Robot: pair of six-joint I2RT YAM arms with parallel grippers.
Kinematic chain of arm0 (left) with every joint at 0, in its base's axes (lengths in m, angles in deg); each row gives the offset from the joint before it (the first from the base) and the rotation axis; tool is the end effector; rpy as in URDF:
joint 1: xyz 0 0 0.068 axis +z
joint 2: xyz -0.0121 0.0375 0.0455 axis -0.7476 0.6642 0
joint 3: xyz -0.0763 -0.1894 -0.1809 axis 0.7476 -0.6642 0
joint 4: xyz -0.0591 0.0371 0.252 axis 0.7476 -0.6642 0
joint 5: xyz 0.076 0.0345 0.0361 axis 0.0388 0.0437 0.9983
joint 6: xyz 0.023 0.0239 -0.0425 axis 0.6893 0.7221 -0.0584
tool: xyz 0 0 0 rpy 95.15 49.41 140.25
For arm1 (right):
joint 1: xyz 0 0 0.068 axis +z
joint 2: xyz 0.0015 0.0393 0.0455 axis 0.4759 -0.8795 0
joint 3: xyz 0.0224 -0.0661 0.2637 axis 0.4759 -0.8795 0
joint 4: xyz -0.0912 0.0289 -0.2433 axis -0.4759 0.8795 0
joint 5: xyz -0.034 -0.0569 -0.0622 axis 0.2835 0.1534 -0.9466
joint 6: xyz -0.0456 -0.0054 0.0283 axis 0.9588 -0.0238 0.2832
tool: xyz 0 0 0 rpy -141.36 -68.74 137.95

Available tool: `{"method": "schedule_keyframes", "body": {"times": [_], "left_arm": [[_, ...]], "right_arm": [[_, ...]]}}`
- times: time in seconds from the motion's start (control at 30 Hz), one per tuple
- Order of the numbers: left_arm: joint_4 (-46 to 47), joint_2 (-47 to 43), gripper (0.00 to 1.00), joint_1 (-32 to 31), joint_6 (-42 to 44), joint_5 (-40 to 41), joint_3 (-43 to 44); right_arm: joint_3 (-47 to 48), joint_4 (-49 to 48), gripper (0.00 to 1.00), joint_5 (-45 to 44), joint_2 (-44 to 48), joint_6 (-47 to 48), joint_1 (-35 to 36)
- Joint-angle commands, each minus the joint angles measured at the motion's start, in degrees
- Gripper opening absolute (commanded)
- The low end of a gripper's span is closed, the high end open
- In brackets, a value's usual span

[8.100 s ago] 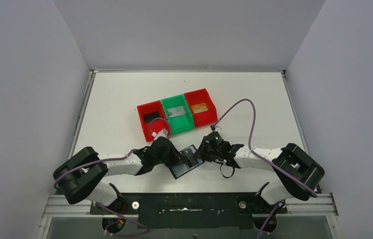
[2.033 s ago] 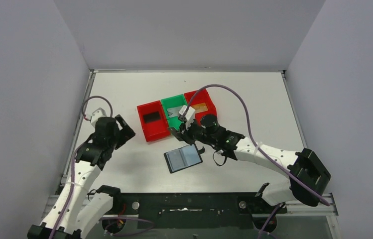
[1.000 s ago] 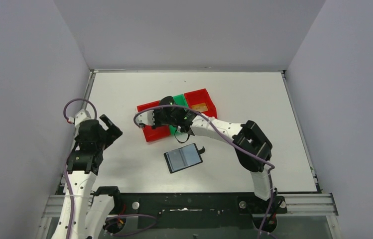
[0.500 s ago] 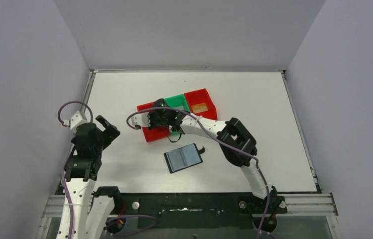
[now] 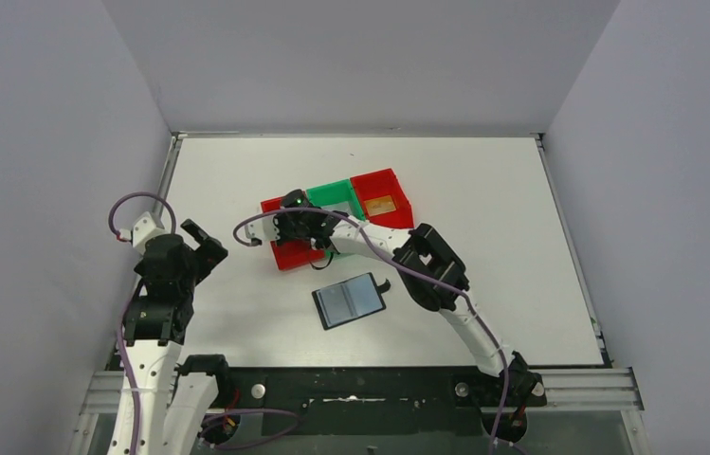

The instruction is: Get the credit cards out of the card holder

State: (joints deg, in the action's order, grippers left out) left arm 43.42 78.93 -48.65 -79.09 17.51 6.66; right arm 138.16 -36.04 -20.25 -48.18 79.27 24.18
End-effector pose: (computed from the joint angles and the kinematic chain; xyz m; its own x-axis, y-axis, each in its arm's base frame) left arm 0.1338 0.0089 0.2974 -0.2795 -0.5986 -0.7507 -0.5048 0.7567 -0.4155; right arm 0.3247 0.4330 0.1686 0.5203 -0.6763 -0.5214 -0.7662 -0.1000 -0.6348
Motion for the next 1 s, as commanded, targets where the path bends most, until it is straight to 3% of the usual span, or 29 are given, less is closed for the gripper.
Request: {"method": "schedule_keyframes", "body": {"times": [0.0,0.2,0.37,0.6,0.97], "left_arm": [[2.0,-0.8,0.91,0.4,-0.2,1.3,1.1],[2.2,-0.8,0.91,0.4,-0.2,1.2,1.0],[2.4,-1.0,0.91,0.4,-0.2,1.1,0.9],[2.6,-1.0,0.91,0.4,-0.1,0.6,0.7],[2.9,-0.6,0.91,0.4,0.1,0.0,0.6]], "right_arm": [[3.2,-3.9,0.09,-2.1,-0.9,1.0,-0.3],[3.7,-5.4,0.18,-3.0,-2.5,0.2,-0.6],[2.9,-5.9,0.42,-1.7,-1.6,-1.8,-0.7],[0.6,-7.6,0.60,1.5,2.3,-6.1,-1.1],[-2.3,-10.1,0.70,7.0,8.0,-13.2,-2.1]]}}
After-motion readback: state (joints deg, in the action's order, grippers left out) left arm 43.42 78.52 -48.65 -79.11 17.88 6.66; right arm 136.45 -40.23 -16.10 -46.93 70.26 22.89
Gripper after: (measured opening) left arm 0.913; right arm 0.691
